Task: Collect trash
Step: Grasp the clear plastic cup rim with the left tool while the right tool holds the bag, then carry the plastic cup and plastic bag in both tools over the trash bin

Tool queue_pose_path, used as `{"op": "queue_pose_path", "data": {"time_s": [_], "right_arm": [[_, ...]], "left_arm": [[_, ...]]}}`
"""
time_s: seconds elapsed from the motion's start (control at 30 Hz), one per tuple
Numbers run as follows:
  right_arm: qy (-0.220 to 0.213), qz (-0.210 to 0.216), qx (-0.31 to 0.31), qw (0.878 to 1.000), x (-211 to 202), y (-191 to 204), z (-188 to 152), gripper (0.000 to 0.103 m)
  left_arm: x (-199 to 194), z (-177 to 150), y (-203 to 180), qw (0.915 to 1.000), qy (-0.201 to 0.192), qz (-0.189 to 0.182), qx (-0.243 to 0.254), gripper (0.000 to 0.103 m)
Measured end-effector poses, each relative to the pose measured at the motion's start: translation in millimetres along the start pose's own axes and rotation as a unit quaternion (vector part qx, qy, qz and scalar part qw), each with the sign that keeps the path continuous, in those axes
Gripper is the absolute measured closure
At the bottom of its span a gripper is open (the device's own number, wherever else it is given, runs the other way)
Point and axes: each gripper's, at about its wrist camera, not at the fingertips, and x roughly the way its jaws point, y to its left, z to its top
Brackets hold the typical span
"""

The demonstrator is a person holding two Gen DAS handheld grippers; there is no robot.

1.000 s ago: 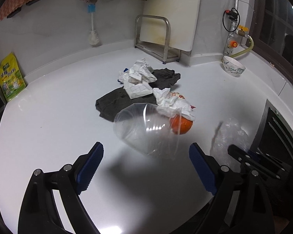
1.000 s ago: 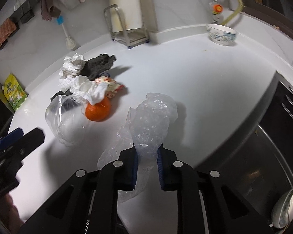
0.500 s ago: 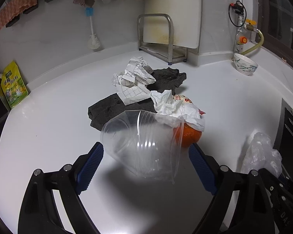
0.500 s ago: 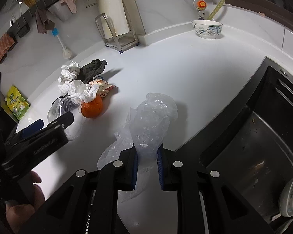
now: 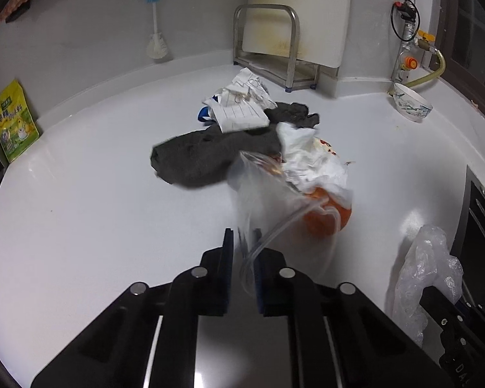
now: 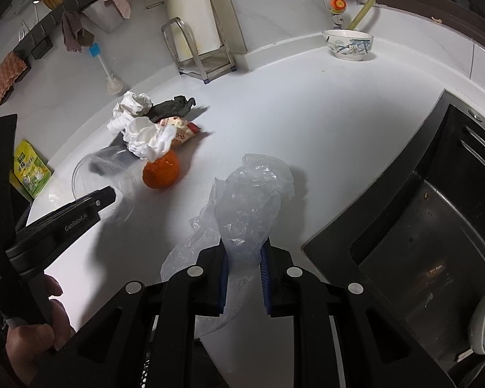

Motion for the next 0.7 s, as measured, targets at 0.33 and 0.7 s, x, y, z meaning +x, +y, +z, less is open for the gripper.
{"op": "queue_pose_path", "data": {"time_s": [0.33, 0.7], "right_arm": [[0.003, 0.001, -0.009, 1.0, -13.0, 14.7, -4.9, 0.087], [0.005, 0.011, -0.022, 1.0, -43.2, 33.8, -21.8, 0.087]], "left_arm": [[-27.8, -3.6, 23.1, 0.9999, -0.006, -0.012, -0.003, 0.098], [-61.8, -20.3, 44.7, 0.9999, -0.005, -0.009, -0.012, 0.098]]}}
